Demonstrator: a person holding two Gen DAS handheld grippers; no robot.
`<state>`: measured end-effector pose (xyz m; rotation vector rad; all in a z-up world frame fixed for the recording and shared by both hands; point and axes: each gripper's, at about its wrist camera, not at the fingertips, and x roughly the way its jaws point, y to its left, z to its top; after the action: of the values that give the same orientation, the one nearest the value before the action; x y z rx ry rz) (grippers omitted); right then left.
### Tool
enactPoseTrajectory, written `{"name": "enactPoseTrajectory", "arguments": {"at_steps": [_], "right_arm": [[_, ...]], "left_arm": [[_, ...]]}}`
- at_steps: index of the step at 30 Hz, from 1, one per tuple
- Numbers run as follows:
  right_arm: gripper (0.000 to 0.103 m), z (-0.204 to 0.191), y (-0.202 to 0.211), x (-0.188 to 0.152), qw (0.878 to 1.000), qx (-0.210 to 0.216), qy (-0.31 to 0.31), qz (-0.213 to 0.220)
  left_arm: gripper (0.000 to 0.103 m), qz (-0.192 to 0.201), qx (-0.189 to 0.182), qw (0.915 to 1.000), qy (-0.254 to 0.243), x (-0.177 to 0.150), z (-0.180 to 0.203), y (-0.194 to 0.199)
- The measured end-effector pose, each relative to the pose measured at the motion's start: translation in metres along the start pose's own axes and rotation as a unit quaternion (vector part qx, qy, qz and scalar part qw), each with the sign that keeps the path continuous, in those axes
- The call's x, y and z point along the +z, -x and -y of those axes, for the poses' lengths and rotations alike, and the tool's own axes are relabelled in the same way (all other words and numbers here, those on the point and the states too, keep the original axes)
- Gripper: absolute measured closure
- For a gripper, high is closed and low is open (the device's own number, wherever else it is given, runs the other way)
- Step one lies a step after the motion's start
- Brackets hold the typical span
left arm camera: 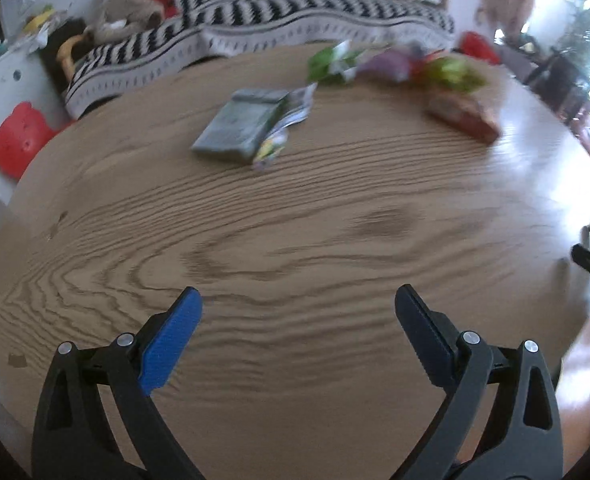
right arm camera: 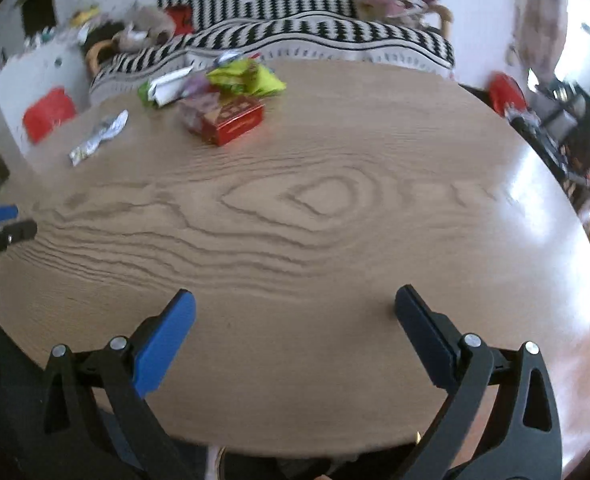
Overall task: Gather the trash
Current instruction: 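Move both grippers back over the table toward the remaining trash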
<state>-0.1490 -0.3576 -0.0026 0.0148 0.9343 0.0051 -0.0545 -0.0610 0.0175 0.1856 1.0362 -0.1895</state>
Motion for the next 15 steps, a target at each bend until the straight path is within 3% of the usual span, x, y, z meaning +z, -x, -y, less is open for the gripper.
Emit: {"name": "enactPoseTrajectory", "arguments": {"at_steps": [4,8,15], "right_arm": [[0.005,-0.008,-0.019,0.019,1.0,0.015,0.018,-0.005],[0.005,-0.014,-0.037,0.043,0.998,0.035,0.045,-0.016],[0.005,-0.027,-0.061,0.072,0.997,0.048,0.064,-0.023]], "left_arm": [[0.006,0.001,-0.004,0.9992,0.041,0.013,-0.033,-0.021],[0.006,0.015,0.015,0.9975,0.067,0.034,-0.062,-0.04],[0.005,0.017,-0.006,0.9994,0.03,0.071,-0.078,-0.065]]}}
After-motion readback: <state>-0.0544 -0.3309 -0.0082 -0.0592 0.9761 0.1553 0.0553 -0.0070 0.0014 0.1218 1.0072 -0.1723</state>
